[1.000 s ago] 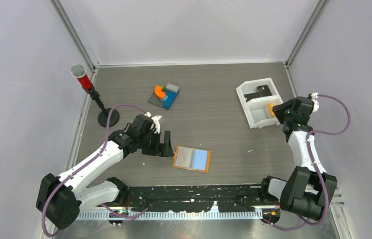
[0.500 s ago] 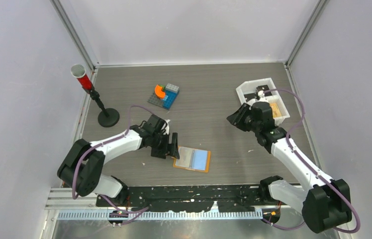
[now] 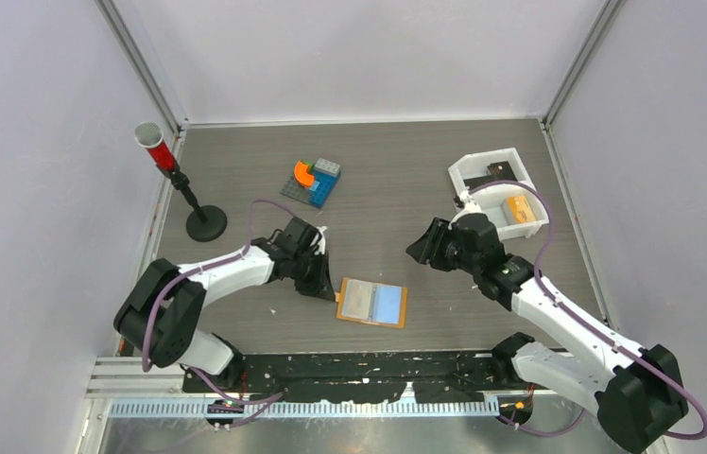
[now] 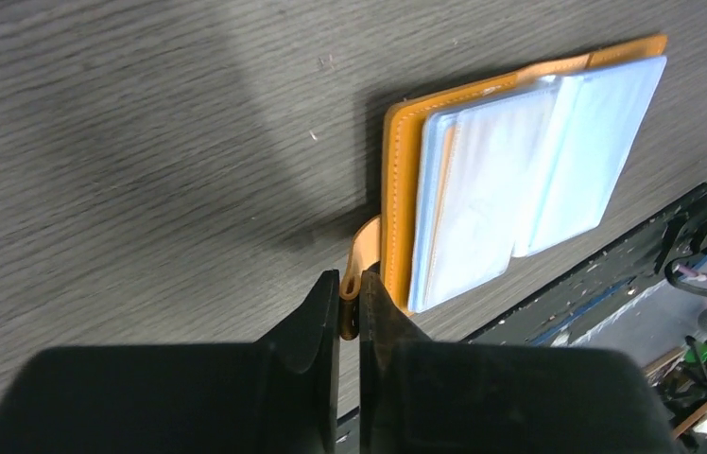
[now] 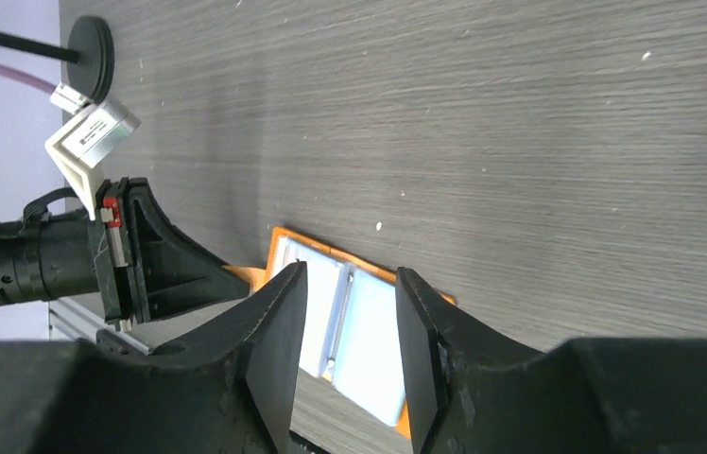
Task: Take the credit cards out of the card holder
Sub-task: Remove the credit card from the card holder.
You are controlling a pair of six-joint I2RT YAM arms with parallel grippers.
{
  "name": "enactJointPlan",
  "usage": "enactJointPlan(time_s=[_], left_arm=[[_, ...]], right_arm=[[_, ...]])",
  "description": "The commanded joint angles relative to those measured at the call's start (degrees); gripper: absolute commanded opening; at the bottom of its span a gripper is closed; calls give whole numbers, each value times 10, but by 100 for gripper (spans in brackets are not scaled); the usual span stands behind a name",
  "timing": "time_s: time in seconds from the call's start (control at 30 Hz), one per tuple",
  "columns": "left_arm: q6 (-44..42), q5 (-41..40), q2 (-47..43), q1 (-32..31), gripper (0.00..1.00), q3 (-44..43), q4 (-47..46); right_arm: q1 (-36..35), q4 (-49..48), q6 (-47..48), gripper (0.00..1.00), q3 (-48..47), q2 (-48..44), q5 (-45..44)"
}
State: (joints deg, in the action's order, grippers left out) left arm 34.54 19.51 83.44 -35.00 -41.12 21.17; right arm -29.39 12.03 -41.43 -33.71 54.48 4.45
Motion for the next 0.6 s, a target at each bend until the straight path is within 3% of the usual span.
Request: enactJointPlan(time_s=[0.0, 0.07, 0.27, 0.57], left_arm=[[23, 36, -30, -8, 0, 22, -53], [50, 52, -44, -14, 0, 39, -83], [100, 57, -83, -31, 0, 75, -138], [139, 54, -129, -35, 0, 107, -182]], right_arm=[[-24, -8, -11, 48, 2, -3, -9], [-38, -7, -14, 56, 1, 3, -11], [-97, -12, -37, 64, -16, 48, -26], [-218, -32, -71, 68, -51, 144, -43]])
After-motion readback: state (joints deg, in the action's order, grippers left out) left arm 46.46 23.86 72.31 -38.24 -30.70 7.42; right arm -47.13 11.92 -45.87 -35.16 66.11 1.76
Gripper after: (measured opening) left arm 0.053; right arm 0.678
